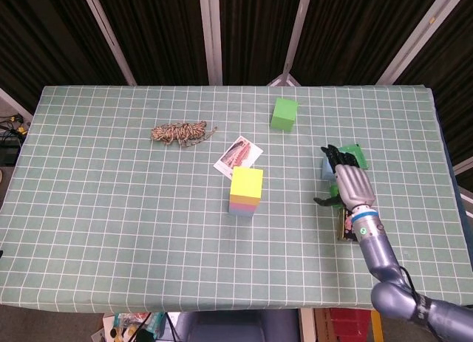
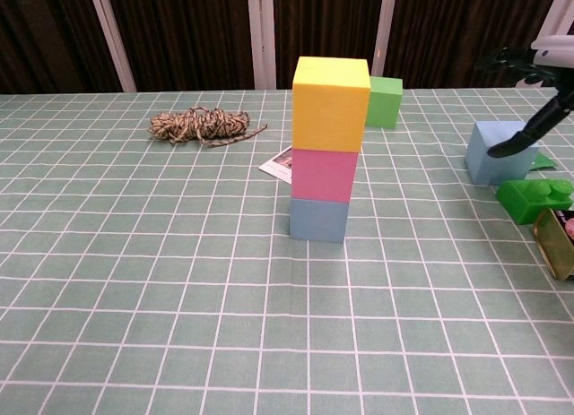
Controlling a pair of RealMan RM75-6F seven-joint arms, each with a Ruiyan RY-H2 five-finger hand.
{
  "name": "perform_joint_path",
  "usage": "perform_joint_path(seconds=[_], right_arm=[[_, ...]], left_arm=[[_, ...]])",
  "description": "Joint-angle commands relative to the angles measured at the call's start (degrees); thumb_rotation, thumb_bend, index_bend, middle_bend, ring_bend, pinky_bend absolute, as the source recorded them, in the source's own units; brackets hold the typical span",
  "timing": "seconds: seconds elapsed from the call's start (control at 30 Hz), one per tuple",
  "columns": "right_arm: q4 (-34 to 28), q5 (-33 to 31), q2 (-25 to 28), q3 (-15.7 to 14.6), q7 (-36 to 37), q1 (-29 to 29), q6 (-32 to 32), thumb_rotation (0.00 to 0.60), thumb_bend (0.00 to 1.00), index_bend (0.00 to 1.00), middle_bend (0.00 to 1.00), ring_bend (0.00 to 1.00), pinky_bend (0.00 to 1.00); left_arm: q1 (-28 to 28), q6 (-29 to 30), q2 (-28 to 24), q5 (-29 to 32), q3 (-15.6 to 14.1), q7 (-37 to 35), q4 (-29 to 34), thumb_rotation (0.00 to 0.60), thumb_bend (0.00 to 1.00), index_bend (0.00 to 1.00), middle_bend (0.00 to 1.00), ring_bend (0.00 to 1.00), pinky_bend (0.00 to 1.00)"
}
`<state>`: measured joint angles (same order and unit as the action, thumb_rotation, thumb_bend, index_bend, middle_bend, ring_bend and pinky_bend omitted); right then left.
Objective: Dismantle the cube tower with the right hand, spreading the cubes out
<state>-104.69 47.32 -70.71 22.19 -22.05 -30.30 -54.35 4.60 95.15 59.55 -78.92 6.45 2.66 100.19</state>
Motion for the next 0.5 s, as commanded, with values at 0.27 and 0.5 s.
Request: perform_joint_path(seconds=[0.27,0.5], right_arm=[[-3.01,12.97,-3.4,-6.35,10.5,4.94,-5.75,0.6,0.13,0.0,0.0,0.1,0.0],[3.03,16.21,-13.12,-7.89,12.34,5.6,-12.75,0.6,0.13,0.0,0.0,0.1,0.0]], left_arm=[[0.17,0.31,0.08,-0.9,-0.44,0.34,0.12,0.6,0.19,0.21,0.0,0.0,0.08],[0.42,0.54,-0.01,-0.68,-0.38,0.11,0.22,0.6,0.19,0.21,0.0,0.0,0.08]])
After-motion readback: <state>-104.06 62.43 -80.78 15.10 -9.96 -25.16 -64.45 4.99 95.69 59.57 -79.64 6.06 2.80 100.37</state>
